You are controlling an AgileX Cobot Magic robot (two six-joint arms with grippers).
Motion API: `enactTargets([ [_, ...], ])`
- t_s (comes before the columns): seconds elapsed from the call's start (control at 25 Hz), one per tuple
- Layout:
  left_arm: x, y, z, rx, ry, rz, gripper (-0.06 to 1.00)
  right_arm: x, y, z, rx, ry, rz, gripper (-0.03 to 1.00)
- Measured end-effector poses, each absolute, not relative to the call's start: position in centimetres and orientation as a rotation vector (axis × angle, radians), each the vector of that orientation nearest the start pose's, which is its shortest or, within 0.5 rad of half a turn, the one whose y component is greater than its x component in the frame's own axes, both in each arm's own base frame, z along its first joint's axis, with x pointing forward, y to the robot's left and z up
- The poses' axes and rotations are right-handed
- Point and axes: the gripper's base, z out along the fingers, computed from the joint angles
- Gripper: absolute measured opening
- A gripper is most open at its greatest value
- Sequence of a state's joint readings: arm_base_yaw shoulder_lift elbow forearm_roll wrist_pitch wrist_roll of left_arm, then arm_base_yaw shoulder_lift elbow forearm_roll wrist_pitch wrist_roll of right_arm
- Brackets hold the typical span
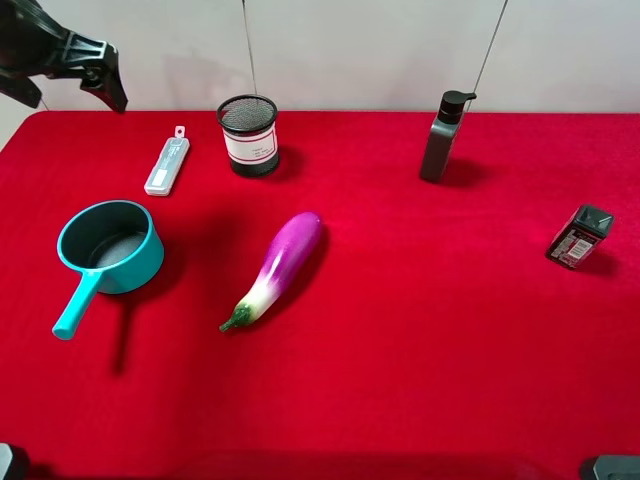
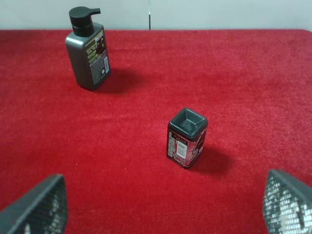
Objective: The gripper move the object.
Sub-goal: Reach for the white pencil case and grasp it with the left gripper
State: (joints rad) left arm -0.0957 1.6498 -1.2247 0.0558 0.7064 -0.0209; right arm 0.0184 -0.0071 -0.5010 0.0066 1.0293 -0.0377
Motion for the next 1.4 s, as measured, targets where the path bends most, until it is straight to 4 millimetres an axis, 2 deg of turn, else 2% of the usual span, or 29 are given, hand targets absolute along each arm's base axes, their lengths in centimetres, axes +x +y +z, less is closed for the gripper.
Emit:
enactTargets([
  [0.36, 37.9, -3.4, 21.3, 0.148, 2.597, 0.012, 0.96, -0.5, 0.0, 28.0, -0.056, 2.004, -0.005, 0.61],
  [0.72, 39.5, -3.6, 17.5, 0.152, 2.604, 0.006, 0.95, -0.5, 0.0, 28.0, -0.056, 2.004, -0.005, 0.61],
  [1.4, 41.4, -3.9, 12.5, 0.152, 2.563, -0.009, 0.95, -0.5, 0.0, 28.0, -0.056, 2.004, -0.005, 0.61],
])
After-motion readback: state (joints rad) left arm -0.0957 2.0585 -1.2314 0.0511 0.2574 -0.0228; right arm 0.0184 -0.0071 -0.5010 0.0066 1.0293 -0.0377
